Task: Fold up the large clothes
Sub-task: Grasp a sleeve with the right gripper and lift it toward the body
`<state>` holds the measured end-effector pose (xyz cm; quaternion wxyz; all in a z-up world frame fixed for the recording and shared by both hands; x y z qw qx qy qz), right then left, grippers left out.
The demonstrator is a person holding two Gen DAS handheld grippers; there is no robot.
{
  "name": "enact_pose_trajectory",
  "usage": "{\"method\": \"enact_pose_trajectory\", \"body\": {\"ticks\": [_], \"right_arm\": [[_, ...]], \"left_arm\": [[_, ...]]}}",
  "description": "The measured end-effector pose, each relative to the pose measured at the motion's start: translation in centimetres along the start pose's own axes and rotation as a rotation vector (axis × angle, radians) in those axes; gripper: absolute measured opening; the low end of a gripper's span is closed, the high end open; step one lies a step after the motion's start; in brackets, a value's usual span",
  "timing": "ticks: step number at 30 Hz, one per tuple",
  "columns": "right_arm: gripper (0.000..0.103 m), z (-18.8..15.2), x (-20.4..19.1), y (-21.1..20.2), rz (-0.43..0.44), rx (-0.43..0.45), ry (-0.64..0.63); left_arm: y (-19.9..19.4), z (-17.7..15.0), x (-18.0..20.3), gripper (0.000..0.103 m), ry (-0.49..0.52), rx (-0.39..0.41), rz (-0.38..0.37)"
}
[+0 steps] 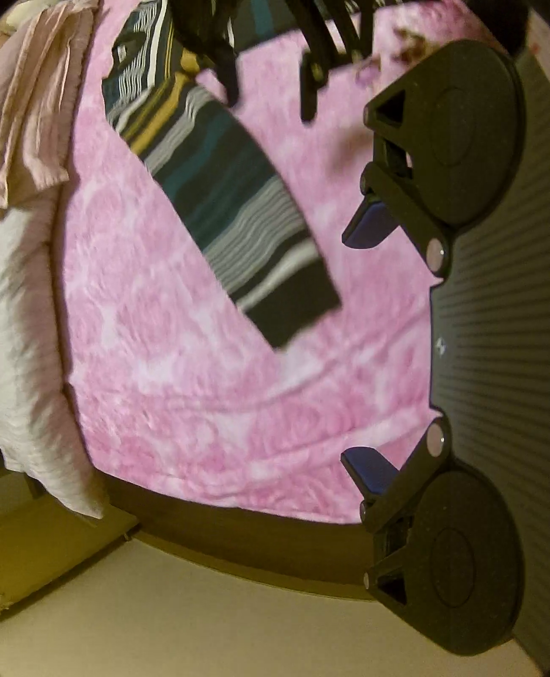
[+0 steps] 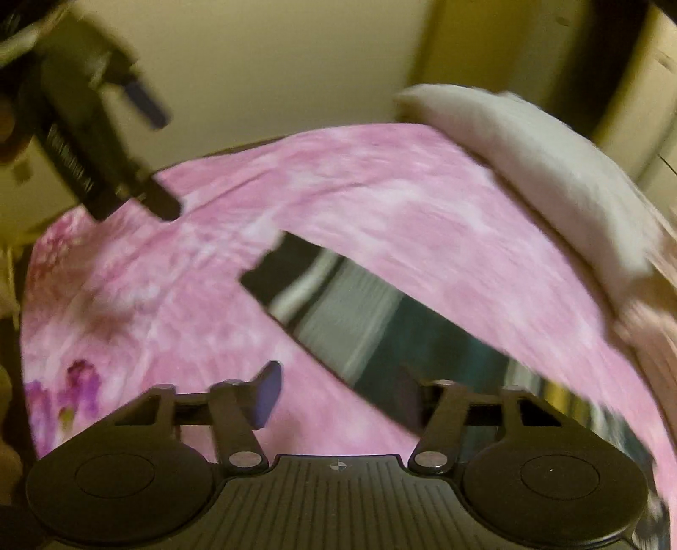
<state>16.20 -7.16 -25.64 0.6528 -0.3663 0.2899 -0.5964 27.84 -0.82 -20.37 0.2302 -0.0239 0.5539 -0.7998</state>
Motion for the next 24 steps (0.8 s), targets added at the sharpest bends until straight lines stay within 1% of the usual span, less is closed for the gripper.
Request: {"method": "enact_pose_trajectory", "body": {"ticks": [3,5,7,10,12,13,14,15,18,19,20,21,23,24], "right_arm": [[0.038,1.0,-3.3,5.8,0.016,0.007,-0.144],[0.038,1.4,-4.9,9.1,0.021,0.006,-0.209],[0.038,1.8,-6.1,11.5,0.017,0.005,-0.264],[0.038,1.8,-7.5,14.2,-0.027,-0.005,-0.364],[0.037,1.7,-7.7,15.1,-0.035,-0.005,-0.411],[0.030,1.9,-7.5,15.1,-0.033,0.001,-0.411],[0.000,2.2,-7.1,14.9,-0.011,-0.002,-0.378],[0.000,2.8,-6.5,14.3,0.000,0.012,-0.328],[0.000,4.8,-3.6,11.3,0.001,0.100,-0.174],[0.000,5.7,-1.7,9.8,-0.006,0.134,-0.086],[0.000,6.4,0.2,8.5,-0.042,0.158,0.025],[0.000,7.0,2.8,6.7,-0.054,0.199,0.125],[0.000,7.3,8.4,3.0,-0.094,0.283,0.315],[0.000,6.9,11.7,0.7,-0.116,0.331,0.414]], "left_arm": [[2.4,-1.2,-2.6,0.098,-0.042,-0.008,-0.009],[3.5,-1.9,-3.7,0.098,-0.059,-0.016,-0.013],[4.4,-2.6,-4.5,0.098,-0.084,-0.024,-0.018],[5.3,-3.6,-5.5,0.098,-0.115,-0.039,-0.026],[5.3,-3.9,-5.9,0.098,-0.130,-0.046,-0.022],[5.2,-4.0,-6.0,0.098,-0.139,-0.049,-0.023],[5.1,-3.9,-6.0,0.098,-0.146,-0.048,-0.024],[4.9,-3.8,-6.1,0.098,-0.151,-0.046,-0.024],[4.0,-2.7,-5.7,0.098,-0.153,-0.024,-0.018],[3.6,-2.0,-5.3,0.098,-0.148,-0.013,-0.019],[3.3,-1.3,-4.9,0.098,-0.141,-0.002,-0.020],[3.0,-0.3,-4.2,0.098,-0.130,0.012,-0.023],[2.6,1.7,-2.6,0.098,-0.101,0.036,-0.036],[2.5,2.9,-1.4,0.098,-0.080,0.051,-0.045]]}}
Point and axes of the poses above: each gripper's, at about its wrist camera, not at the fingertips, and y roughly the way its jaws point, x to its right, z to its top, the point moved 1 cm from there along y, roughly the way its jaws point, and after that the axes turned 8 degrees about y, right-handed, at the moved point
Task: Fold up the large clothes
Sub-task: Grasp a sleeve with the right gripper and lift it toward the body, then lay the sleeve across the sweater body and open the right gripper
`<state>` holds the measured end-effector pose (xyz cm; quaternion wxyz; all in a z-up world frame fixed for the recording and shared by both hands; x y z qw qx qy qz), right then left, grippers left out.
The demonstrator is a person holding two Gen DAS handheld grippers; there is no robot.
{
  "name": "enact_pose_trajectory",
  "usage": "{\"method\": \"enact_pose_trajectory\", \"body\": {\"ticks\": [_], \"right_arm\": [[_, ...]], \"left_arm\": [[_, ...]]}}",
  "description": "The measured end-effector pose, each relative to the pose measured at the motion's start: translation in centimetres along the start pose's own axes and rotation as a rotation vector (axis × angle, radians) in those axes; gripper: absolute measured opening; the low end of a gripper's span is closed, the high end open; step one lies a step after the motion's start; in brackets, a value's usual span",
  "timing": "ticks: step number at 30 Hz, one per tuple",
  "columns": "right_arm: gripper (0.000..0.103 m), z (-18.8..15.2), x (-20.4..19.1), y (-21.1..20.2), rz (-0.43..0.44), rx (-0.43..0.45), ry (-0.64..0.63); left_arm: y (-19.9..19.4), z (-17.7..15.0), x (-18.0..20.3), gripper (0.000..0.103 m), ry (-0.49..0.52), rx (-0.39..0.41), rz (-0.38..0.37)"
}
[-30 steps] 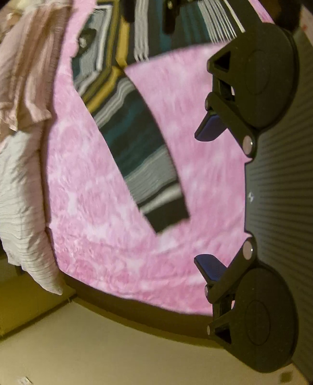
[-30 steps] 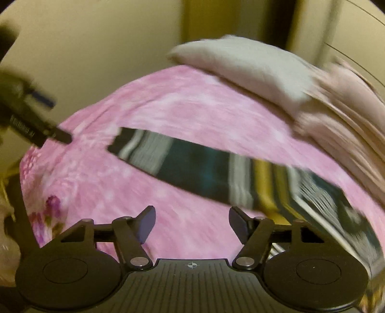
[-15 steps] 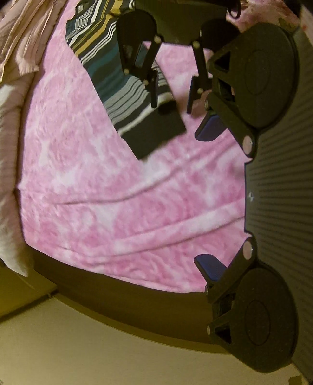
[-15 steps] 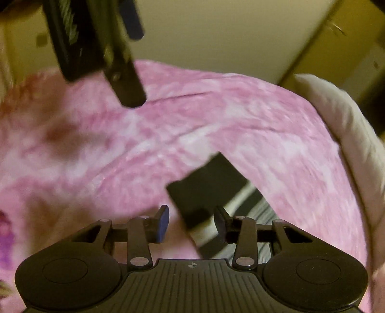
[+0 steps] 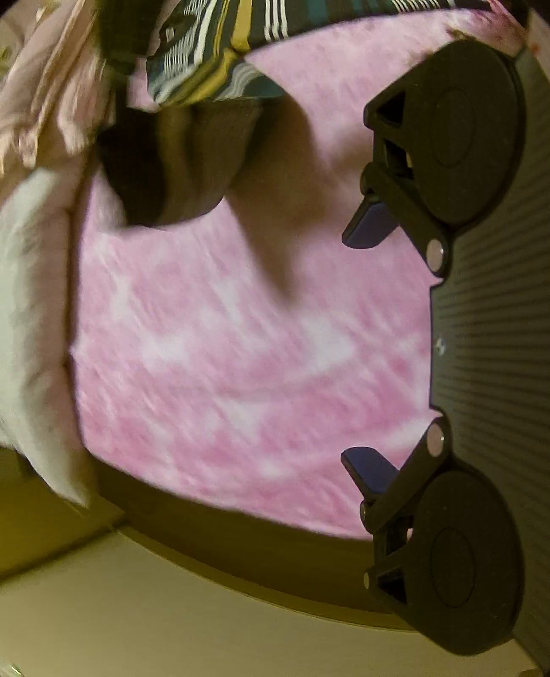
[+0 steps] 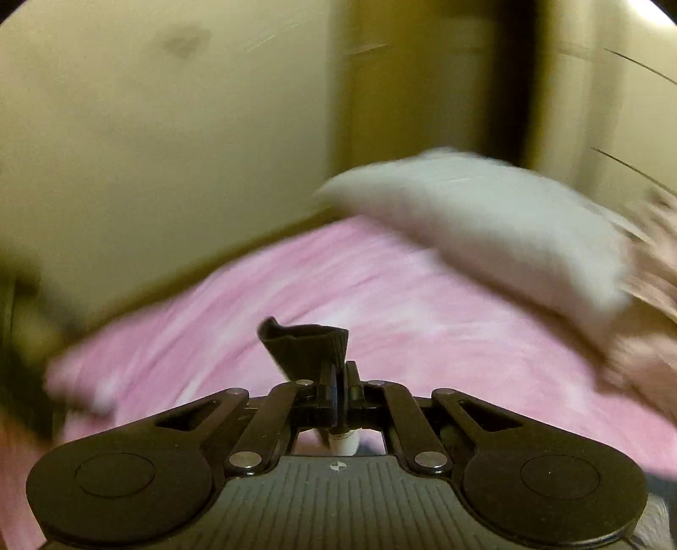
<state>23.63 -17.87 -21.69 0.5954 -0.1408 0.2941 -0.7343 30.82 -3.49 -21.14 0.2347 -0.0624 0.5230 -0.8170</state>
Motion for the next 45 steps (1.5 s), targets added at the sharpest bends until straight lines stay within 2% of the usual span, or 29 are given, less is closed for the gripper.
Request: {"method": "enact_pose_trajectory", "body": {"ticks": [2,5,7,9,10,12,14,16,20,22,26,27,30,31,33,34,36,39,41,45], "right_arm": [[0.000,2.1,6.2,-3.4,-0.069,0.089,0.159],[0.000,3.0,16.4,-12.4,-0.250,0.293,0.349],[0.000,1.3,21.6,-18.9,-0.387,0.419,0.443],[0.000,-3.0,26.9,-24.8,-0.538,0.478,0.550],[0.000,-5.6,29.2,-26.5,-0.584,0.469,0.609],[0.000,-11.7,34.3,-28.4,-0.636,0.391,0.756],[0.000,-17.0,38.1,-28.9,-0.642,0.312,0.871],[0.000,-20.3,40.4,-29.2,-0.631,0.268,0.913],[0.000,-24.0,43.3,-29.3,-0.580,0.209,0.980],[0.000,-26.1,43.5,-31.8,-0.544,0.195,0.992],[0.000,-27.0,44.2,-33.6,-0.468,0.179,1.028],[0.000,-26.6,44.4,-34.2,-0.444,0.194,1.035],[0.000,-24.7,44.0,-37.2,-0.393,0.326,0.956],[0.000,-24.7,43.8,-37.8,-0.402,0.352,0.924],[0.000,-27.0,44.0,-37.8,-0.440,0.303,0.956],[0.004,-28.9,44.4,-37.1,-0.462,0.229,1.013],[0.028,-32.3,44.6,-36.4,-0.543,0.089,1.126],[0.033,-35.7,43.8,-37.1,-0.609,0.057,1.215],[0.033,-36.1,43.1,-37.4,-0.614,0.046,1.207],[0.034,-34.5,43.0,-37.2,-0.611,0.025,1.119]], "left_arm": [[-0.1,2.1,3.1,0.098,0.045,0.025,-0.024],[-0.8,5.3,8.8,0.098,0.120,0.073,-0.060],[-1.5,7.4,13.6,0.098,0.167,0.099,-0.090],[-1.9,8.8,18.5,0.098,0.206,0.112,-0.117],[-2.0,9.3,20.9,0.098,0.223,0.109,-0.125],[-1.7,10.0,25.7,0.098,0.238,0.084,-0.145],[-1.3,10.2,30.1,0.098,0.255,0.057,-0.170],[-0.9,10.5,34.6,0.098,0.287,0.026,-0.172],[-0.2,11.2,41.0,0.098,0.324,-0.013,-0.199],[-0.4,11.9,43.0,0.098,0.354,-0.008,-0.203],[-0.9,13.9,46.2,0.098,0.416,0.016,-0.215],[-0.9,14.3,46.8,0.098,0.430,0.020,-0.220],[-0.7,15.1,48.2,0.098,0.464,0.031,-0.232],[-0.3,15.2,48.7,0.098,0.470,0.028,-0.246],[0.4,15.3,49.4,0.098,0.480,0.014,-0.269],[0.9,15.3,49.9,0.098,0.494,0.005,-0.282],[1.3,15.2,50.5,0.098,0.526,0.005,-0.299],[2.6,15.0,50.4,0.098,0.551,-0.003,-0.310],[4.3,15.4,49.6,0.093,0.541,-0.019,-0.304],[8.4,17.6,47.3,0.087,0.501,-0.021,-0.247]]}}
Point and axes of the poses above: each gripper's, at about its wrist camera, not at the fingertips, and y roughly the way its jaws point, x to its right, z to its top, the point moved 1 cm from there along y, roughly the way its jaws point, and after that the axes turned 8 degrees about y, right-handed, at the moved point
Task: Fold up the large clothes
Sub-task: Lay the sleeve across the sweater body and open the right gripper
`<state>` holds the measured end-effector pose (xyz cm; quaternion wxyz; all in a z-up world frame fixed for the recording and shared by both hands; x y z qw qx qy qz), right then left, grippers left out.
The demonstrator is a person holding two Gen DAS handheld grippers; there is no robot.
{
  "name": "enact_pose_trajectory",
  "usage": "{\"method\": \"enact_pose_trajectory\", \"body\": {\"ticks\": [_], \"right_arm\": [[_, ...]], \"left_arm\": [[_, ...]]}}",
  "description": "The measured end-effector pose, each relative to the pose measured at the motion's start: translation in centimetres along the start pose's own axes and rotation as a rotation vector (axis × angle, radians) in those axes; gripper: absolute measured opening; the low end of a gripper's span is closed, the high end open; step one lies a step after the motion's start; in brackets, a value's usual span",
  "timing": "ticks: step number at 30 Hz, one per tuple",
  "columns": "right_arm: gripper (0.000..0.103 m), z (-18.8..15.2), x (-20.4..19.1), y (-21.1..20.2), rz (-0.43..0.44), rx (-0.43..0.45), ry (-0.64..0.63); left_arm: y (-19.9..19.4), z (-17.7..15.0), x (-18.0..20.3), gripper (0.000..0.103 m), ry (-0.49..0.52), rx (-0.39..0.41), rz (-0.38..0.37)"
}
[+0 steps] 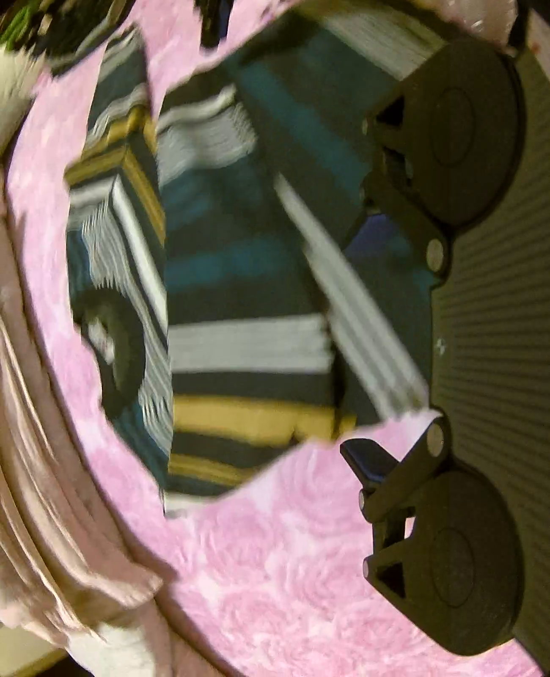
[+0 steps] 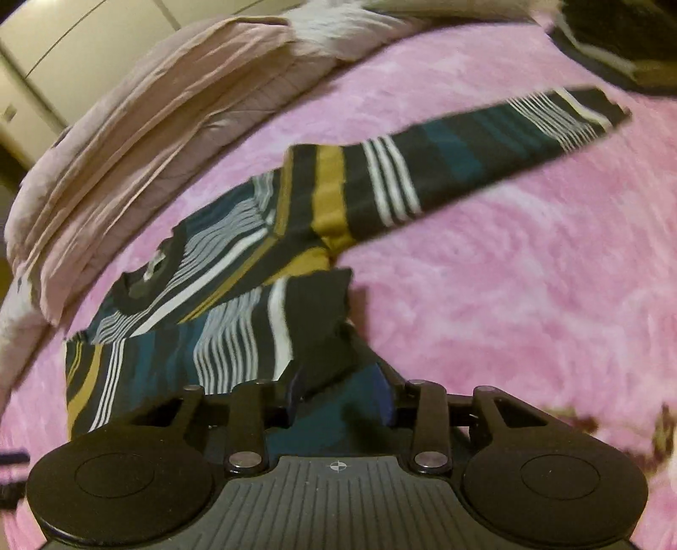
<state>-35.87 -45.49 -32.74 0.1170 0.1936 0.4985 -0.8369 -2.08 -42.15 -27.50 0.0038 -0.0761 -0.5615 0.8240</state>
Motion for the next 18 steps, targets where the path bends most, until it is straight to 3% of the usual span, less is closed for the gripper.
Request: {"method": "enact_pose_trajectory", "body": {"ticks": [2,4,10,12,13,14,18], "right_arm": [[0.034,0.7,-1.3,0.7,0.012,-0.007,-0.048],[0.034,1.1,-2.9,1.8,0.030,-0.023,-0.122],[0.035,1.1,-6.6,6.4,0.045,-0.068,-0.295],[0.035,0.8,-6.8,7.6,0.040,-0.089,-0.299],[0.035,0.5,-7.0,8.1,0.038,-0.097,-0.308],[0.035,0.3,-7.2,8.5,0.037,-0.104,-0.325],[0.035,-0.6,-8.2,9.3,0.052,-0.127,-0.364]], "left_arm": [[1.6,0.8,-2.6,0.079,-0.039,0.008,0.032],[3.3,1.7,-5.4,0.077,-0.091,0.017,0.053],[8.2,5.9,-11.5,0.068,-0.196,0.093,0.039],[9.7,7.0,-12.8,0.054,-0.195,0.100,0.037],[10.4,7.3,-13.5,0.028,-0.197,0.095,0.031],[11.2,7.7,-14.2,0.012,-0.202,0.083,0.024],[12.3,7.9,-15.1,0.008,-0.149,0.075,-0.003]]}}
Point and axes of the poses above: each gripper's, at about its wrist camera, not at the fingertips, and y roughly the way its jaws point, x to its right, z to its top, the point moved 1 cm from there along y, roughly the way its jaws point, and after that the axes turned 8 degrees about y, right-handed, at the moved point
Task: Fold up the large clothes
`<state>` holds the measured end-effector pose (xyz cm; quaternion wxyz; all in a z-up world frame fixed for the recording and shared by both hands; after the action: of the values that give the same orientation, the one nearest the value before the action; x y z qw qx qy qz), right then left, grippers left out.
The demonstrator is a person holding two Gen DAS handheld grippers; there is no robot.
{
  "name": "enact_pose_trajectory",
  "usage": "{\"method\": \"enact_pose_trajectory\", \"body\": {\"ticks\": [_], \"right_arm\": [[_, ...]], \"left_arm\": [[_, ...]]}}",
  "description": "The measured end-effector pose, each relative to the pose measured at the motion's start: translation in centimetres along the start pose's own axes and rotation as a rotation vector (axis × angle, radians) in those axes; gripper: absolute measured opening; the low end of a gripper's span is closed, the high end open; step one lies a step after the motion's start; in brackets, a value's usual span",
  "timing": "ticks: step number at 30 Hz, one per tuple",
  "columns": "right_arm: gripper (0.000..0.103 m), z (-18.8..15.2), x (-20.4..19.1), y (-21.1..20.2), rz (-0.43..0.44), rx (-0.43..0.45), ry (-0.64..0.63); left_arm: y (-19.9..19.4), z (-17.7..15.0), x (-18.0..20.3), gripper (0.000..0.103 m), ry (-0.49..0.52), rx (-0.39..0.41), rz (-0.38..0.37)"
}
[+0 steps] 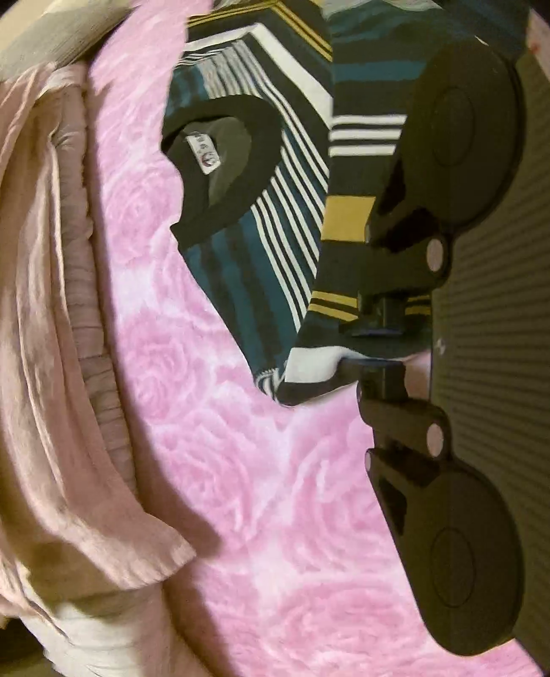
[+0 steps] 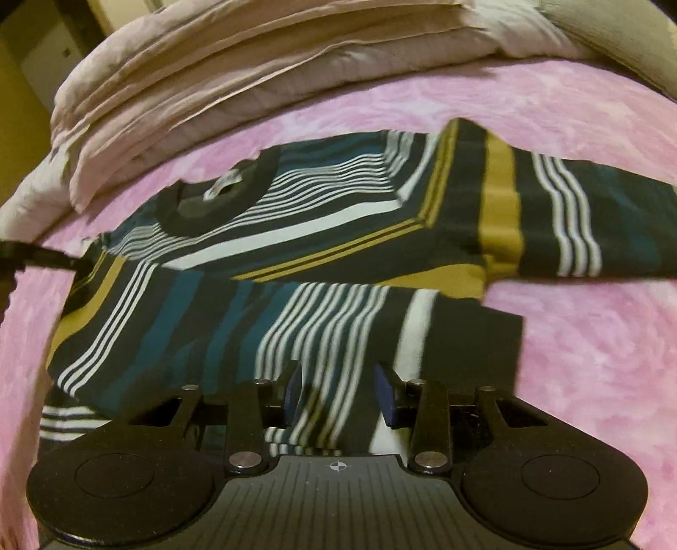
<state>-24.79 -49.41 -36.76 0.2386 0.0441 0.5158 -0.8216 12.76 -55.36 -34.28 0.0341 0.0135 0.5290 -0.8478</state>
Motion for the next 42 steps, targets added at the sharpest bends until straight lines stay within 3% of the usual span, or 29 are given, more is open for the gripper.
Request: {"method": "enact_pose_trajectory", "body": {"ticks": [3,6,10,12,18,21,23,25,26,28,30,36,38,42], "right_arm": [[0.035,-0.1,-0.8,0.3,0.018,-0.003,-0.018],[0.035,-0.2,-1.6,0.6,0.043,-0.002,-0.034],[0.035,-0.4,-2.1,0.9,0.052,-0.016,-0.037],[0.035,-0.4,-1.9,0.6,0.051,-0.017,-0.021],[0.035,-0.8,-0.6,0.4,0.030,-0.013,0.018],[0.035,-1.5,1.8,0.5,0.004,-0.020,0.125],[0.035,-2.1,3.5,-0.4,0.038,-0.013,0.182],[0.035,-2.4,3.8,-1.6,0.030,-0.009,0.168],[0.036,-2.5,3.9,-2.2,-0.040,-0.018,0.156],[0.037,-2.6,4.9,-3.4,-0.076,-0.030,0.229],[0.041,-2.4,6.1,-5.7,-0.083,0.001,0.318],[0.049,0.0,9.2,-12.3,-0.136,0.126,0.343],[0.049,1.5,11.9,-13.7,-0.162,0.171,0.369],[0.050,4.6,19.2,-15.3,-0.209,0.250,0.464]], "left_arm": [[0.6,-0.4,-1.2,0.008,0.015,-0.003,0.005],[1.0,-1.2,-3.1,0.008,-0.037,-0.011,0.012],[-0.9,-2.1,-3.8,0.005,-0.053,-0.012,0.077],[-3.0,-2.8,-3.7,0.005,-0.081,0.010,0.062],[-6.1,-7.5,3.1,0.005,-0.010,0.004,-0.141],[-4.3,-9.7,5.4,0.005,0.028,-0.054,-0.125],[-4.1,-10.3,5.7,0.006,0.048,-0.043,-0.099],[-4.7,-10.0,6.0,0.006,0.063,-0.061,-0.067],[-5.1,-9.9,6.1,0.006,0.075,-0.072,-0.054],[-6.3,-9.7,6.4,0.006,0.091,-0.082,-0.031],[-8.1,-9.3,6.8,0.006,0.102,-0.078,-0.026],[-12.5,-7.3,10.2,0.009,0.094,-0.058,-0.031],[-13.2,-6.4,12.0,0.018,0.077,-0.055,-0.043],[-13.6,-3.4,16.3,0.024,0.015,-0.048,-0.056]]}}
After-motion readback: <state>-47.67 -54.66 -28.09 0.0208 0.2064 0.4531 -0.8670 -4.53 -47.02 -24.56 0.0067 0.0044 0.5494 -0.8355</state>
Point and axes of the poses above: each gripper's, at about its wrist camera, not at the fingertips, and y roughly the way its jaws point, x to its right, z to its top, the point moved 1 cm from there along y, roughly the way its jaws point, and after that the axes turned 8 degrees about y, right-handed, at the moved point
